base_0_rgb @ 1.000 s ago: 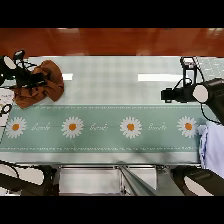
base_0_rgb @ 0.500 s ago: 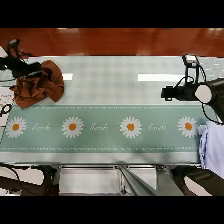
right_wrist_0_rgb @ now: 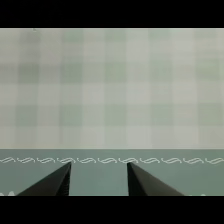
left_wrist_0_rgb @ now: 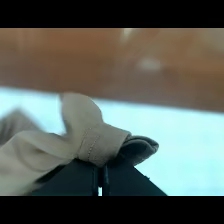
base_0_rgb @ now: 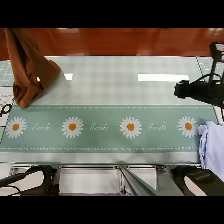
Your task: Fold the shirts.
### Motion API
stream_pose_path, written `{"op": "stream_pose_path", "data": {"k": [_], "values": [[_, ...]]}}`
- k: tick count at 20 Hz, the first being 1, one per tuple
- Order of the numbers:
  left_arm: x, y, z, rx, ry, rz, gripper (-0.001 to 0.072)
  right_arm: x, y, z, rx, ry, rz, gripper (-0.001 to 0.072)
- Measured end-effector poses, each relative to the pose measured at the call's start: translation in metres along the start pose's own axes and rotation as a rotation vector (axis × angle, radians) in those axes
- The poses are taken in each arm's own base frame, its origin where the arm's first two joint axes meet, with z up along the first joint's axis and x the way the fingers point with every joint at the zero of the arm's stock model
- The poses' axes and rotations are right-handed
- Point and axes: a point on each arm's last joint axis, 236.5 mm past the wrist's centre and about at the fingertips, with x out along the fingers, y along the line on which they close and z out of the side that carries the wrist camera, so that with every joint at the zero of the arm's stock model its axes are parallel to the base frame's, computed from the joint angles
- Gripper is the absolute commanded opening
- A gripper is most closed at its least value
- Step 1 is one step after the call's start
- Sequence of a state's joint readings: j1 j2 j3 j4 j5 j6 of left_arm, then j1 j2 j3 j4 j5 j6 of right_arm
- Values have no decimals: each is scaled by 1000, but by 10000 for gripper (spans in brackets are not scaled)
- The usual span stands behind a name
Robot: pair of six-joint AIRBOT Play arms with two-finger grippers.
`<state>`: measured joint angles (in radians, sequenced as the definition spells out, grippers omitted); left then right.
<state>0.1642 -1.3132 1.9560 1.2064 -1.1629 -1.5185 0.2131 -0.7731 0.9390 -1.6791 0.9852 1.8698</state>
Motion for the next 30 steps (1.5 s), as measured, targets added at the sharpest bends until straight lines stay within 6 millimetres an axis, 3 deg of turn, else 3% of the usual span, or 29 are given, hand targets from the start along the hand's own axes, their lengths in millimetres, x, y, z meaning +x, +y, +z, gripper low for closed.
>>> {"op": "stream_pose_path", "data": {"k": [5,8,11,13,15,17,21,23,24,25,26,28,30], "values": [[-91,-85,64,105,-271,-133,18,-30,3,3,4,-51,34,408],[-144,-138,89,142,-434,-250,18,-42,6,2,4,-63,53,408],[-179,-188,90,165,-502,-385,18,-48,8,0,2,-67,67,408],[-185,-218,77,173,-488,-476,18,-50,10,-1,6,-64,79,408],[-170,-245,48,175,-403,-551,18,-51,12,-2,9,-60,88,408],[-142,-269,3,180,-276,-605,18,-52,14,-3,13,-57,97,408],[-70,-295,-127,195,63,-636,19,-52,16,-4,16,-55,104,408],[-41,-291,-197,200,227,-612,55,-52,15,-4,16,-53,103,408],[-30,-285,-228,202,298,-596,316,-52,16,-4,15,-53,104,409],[-21,-278,-255,201,359,-578,505,-52,16,-4,13,-53,105,409],[-13,-269,-277,198,414,-555,506,-52,16,-4,5,-56,105,409],[-2,-249,-300,185,479,-506,506,-51,16,-3,-20,-57,102,408],[10,-217,-293,147,492,-435,505,-51,-5,2,-44,-73,23,408]]}}
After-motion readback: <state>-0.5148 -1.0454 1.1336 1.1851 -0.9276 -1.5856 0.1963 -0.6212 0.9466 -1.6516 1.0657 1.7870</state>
